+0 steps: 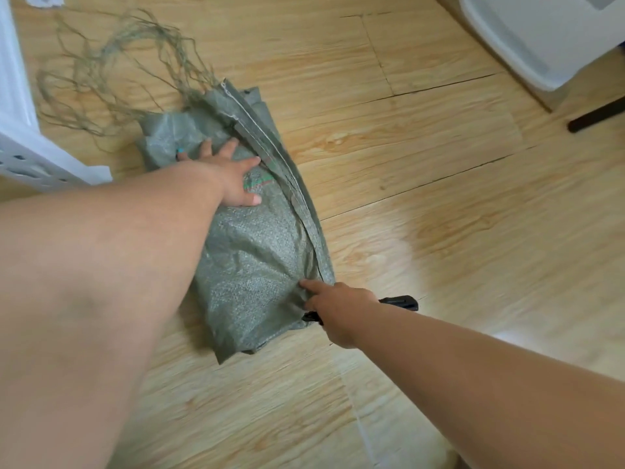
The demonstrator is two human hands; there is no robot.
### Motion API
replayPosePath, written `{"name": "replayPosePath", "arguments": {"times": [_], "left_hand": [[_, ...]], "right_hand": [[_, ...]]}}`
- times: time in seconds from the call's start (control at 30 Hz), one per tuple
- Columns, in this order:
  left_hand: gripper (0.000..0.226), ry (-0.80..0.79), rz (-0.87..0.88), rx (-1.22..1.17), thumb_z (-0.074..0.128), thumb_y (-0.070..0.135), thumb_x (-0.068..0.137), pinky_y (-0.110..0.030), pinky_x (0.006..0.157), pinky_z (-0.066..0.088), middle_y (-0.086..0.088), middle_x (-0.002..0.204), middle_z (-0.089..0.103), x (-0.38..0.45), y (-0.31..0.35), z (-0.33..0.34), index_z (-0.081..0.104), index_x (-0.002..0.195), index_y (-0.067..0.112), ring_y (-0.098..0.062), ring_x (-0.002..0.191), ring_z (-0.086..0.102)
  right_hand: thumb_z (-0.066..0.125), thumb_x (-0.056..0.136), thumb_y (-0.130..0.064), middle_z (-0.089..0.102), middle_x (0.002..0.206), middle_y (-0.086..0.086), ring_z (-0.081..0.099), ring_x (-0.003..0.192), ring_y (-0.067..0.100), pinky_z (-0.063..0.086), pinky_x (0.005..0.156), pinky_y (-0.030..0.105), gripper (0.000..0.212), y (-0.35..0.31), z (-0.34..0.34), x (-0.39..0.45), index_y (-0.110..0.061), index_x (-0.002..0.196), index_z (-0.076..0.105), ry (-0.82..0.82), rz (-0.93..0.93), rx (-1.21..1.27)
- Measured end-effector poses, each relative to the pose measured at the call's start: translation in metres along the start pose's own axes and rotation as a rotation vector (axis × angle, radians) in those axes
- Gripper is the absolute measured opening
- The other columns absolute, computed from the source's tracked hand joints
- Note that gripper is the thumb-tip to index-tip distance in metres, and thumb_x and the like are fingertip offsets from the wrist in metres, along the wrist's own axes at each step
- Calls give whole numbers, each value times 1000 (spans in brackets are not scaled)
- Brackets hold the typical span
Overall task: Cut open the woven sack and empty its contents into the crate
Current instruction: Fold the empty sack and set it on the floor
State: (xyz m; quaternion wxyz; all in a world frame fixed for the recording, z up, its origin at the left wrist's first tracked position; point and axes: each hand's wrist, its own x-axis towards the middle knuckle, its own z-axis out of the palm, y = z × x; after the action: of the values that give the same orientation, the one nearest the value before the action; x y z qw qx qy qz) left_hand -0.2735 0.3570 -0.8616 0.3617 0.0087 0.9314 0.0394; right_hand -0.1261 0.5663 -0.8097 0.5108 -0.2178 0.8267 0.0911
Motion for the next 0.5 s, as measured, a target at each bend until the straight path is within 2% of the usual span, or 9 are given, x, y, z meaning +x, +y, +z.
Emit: {"name": "replayPosePath", "arguments": {"times": [0.07,0.13,0.2,0.23,0.3,0.37,0.43,0.5], "left_hand": [[87,68,-57,65,60,63,79,-71,106,-4,4,161,-12,-5,7,2,9,148,47,-35,145,-17],[87,308,-95,145,71,46,77,-67,110,0,-4,160,3,-17,21,5,22,149,37,-36,146,-5],[68,576,-58,44,70,23,78,-54,109,24,-11,146,33,-38,41,14,42,140,25,-32,135,28],[51,650,-28,-51,65,20,82,-46,99,37,-10,132,46,-49,50,23,50,131,21,-30,121,43],[25,599,31,-202,52,25,91,-36,73,47,-7,105,62,-72,61,45,55,115,17,-29,94,60],[28,454,78,-168,47,37,94,-34,64,46,-5,99,66,-87,62,64,55,114,19,-29,89,63],[52,351,75,-120,48,56,89,-35,73,45,-5,119,60,-94,52,73,47,130,23,-28,109,58],[81,304,108,-72,52,67,80,-45,98,38,-8,144,40,-106,44,78,28,145,25,-29,134,37]], "right_hand": [[50,94,1,-3,161,-19,34,136,25,49,94,45,65,1,2,1,-22,151,30,4,11,35],[50,95,-1,-1,161,-20,34,135,25,49,95,45,61,0,2,2,-21,150,33,14,28,81],[50,95,-2,0,160,-21,35,133,25,48,96,45,58,0,3,4,-20,148,37,37,43,117],[50,94,-2,0,160,-21,36,133,25,48,96,44,57,0,3,4,-19,148,38,48,48,130],[52,94,-2,1,160,-19,39,130,25,49,97,43,57,1,2,4,-19,147,39,75,56,157],[52,94,-4,1,161,-17,45,127,27,49,97,42,55,3,-2,3,-19,146,40,105,49,186],[51,95,-8,0,161,-14,42,130,29,45,101,43,54,2,-8,2,-22,146,39,143,33,212],[49,95,-6,5,161,-15,34,136,27,44,101,41,57,-2,-15,1,-29,146,38,200,80,234]]}}
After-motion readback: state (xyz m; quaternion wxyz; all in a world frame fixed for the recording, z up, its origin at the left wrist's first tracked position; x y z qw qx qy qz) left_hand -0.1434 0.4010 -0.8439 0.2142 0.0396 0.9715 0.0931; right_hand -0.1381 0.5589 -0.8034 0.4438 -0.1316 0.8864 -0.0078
